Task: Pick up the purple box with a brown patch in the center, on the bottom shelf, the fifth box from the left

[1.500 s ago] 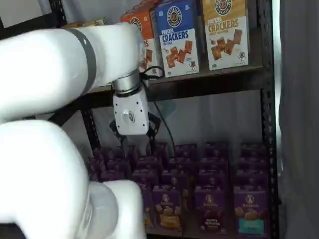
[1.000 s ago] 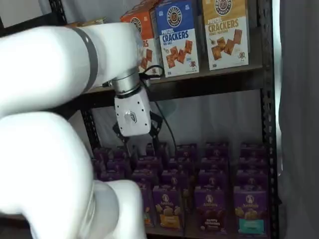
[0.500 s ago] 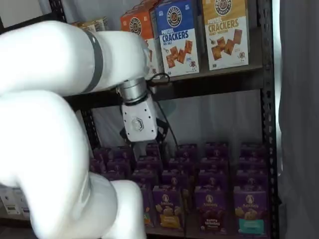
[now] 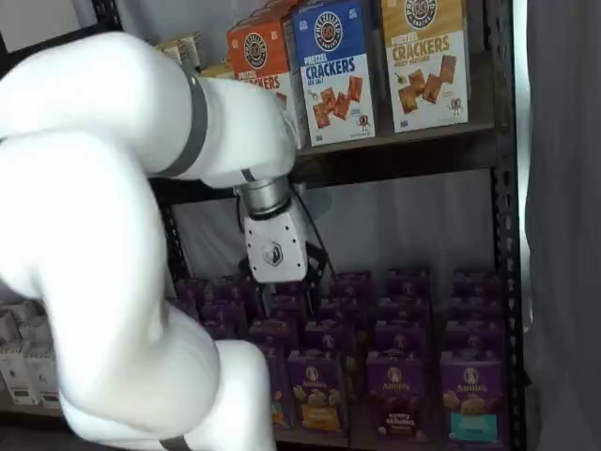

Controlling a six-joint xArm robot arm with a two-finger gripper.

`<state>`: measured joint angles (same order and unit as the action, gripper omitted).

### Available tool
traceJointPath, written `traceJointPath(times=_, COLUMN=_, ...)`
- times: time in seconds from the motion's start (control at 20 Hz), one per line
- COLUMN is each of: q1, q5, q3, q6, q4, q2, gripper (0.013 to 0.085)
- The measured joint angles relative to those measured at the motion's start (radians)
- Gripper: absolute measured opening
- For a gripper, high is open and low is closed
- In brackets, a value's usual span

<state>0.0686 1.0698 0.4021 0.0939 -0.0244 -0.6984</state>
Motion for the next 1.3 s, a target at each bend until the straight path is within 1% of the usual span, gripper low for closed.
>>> traceJointPath(times=0.35, q1=-0.024, q5=-0.13, q3=0.008, q6=-0.018, q4=-0.006, q2=0.133, gripper=0.085)
traceJointPath(times=0.6, q1=-0.055, q5=-0.233, q3=0.028, q6=-0.05, q4=-0.002, q2=0.261, gripper=0.085)
traceJointPath(times=0.85, q1=-0.076, q5=-0.323, q3=0.051, q6=-0.087, q4=0.019, q2=0.386, gripper=0.085)
traceJointPath(times=1.1, q1=-0.092, q5=-0.399, q3=0.069, q6=-0.122, q4=0.044, q2=0.482, gripper=0.085)
traceJointPath(times=1.3, q1=-0.106, q5=-0.444, q3=0.088, q6=-0.142, q4=0.05, q2=0.549, gripper=0.085)
